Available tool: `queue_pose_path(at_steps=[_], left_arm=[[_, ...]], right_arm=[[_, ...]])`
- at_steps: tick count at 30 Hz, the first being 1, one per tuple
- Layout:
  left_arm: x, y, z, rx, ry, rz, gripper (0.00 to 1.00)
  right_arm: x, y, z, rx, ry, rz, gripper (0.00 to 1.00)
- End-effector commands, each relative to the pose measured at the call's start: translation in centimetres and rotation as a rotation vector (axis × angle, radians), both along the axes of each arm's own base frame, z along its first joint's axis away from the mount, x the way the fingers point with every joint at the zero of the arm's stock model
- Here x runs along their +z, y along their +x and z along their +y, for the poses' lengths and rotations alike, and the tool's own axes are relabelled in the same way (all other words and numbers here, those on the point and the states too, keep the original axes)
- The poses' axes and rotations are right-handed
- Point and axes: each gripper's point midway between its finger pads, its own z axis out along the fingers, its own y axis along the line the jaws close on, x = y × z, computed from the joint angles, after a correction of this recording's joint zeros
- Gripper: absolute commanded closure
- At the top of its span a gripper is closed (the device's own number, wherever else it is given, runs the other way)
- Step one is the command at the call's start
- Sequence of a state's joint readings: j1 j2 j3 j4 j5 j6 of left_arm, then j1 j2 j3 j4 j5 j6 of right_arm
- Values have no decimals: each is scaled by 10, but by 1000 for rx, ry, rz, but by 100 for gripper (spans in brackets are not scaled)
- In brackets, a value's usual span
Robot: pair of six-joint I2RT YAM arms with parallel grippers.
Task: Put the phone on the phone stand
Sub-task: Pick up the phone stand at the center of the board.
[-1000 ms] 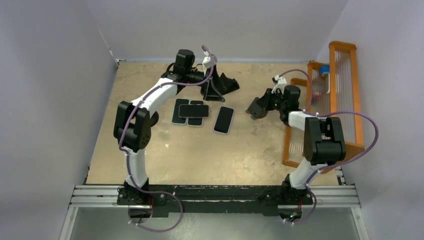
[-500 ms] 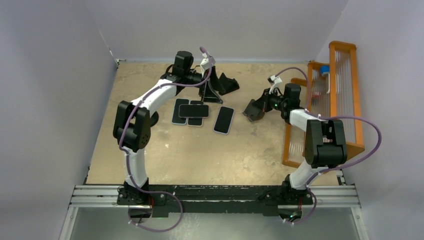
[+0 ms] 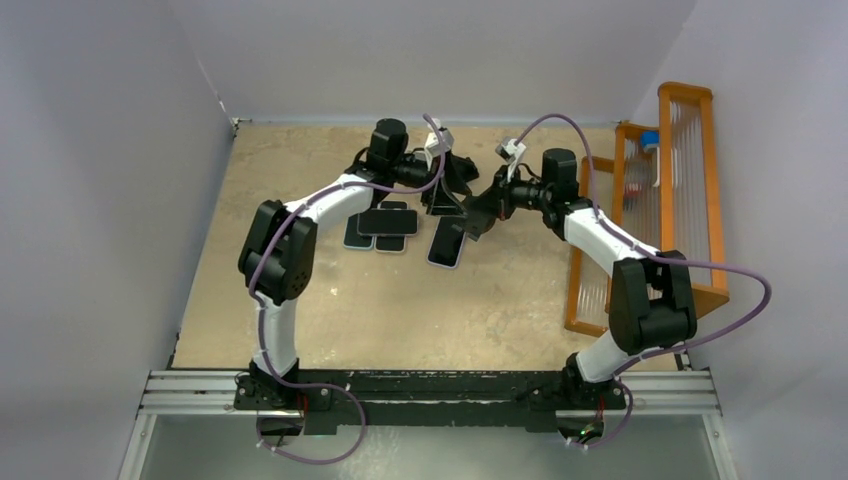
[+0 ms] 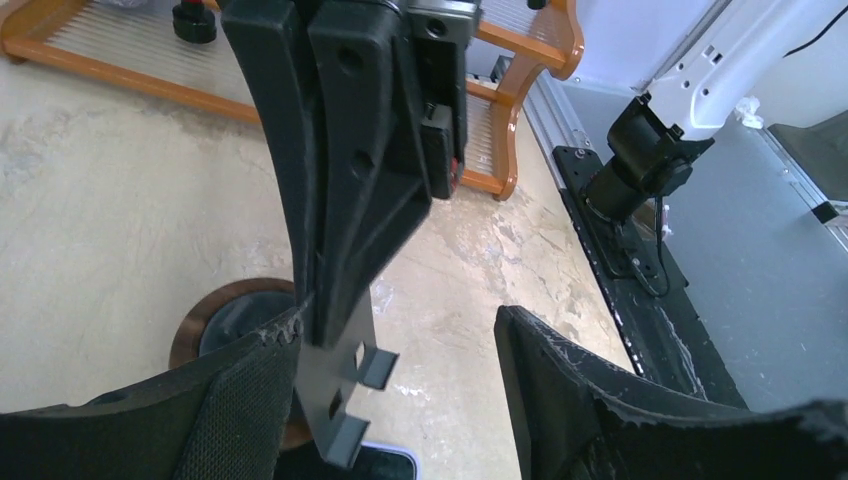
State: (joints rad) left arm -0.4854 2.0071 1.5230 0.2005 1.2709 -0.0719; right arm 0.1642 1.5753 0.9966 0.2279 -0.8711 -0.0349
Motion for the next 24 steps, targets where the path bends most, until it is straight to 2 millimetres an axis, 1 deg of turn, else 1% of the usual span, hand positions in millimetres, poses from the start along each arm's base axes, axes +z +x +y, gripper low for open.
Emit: queue_pose_path(at_steps=[1,4,10,11,12,13,16,20,24], left_arm=[[10,11,-15,14,-35,-63,33],[8,16,-17,43,-20,-77,34],[-1,24,-16,85,6,-96,36],[-4,28,-16,100,10,-99,35],[-5,32,-15,119,11,-109,30],[-5,34,-15,130,10,-111,29],[-3,45,-8,162,-8,-126,27],[-2,62,7,224,-23,-141,24],[1,69,17,273,-40,-154,23]], right_arm=[[31,-2,12,65,23,-77,100],[37,-5,17,80,25,-86,100],[55,-13,20,109,47,-124,100],[57,-14,20,113,50,-127,100],[58,-15,21,113,49,-128,100],[59,-15,21,116,47,-130,100],[62,-17,20,118,39,-133,100],[67,-19,20,121,42,-144,100],[65,-20,24,139,50,-137,100]])
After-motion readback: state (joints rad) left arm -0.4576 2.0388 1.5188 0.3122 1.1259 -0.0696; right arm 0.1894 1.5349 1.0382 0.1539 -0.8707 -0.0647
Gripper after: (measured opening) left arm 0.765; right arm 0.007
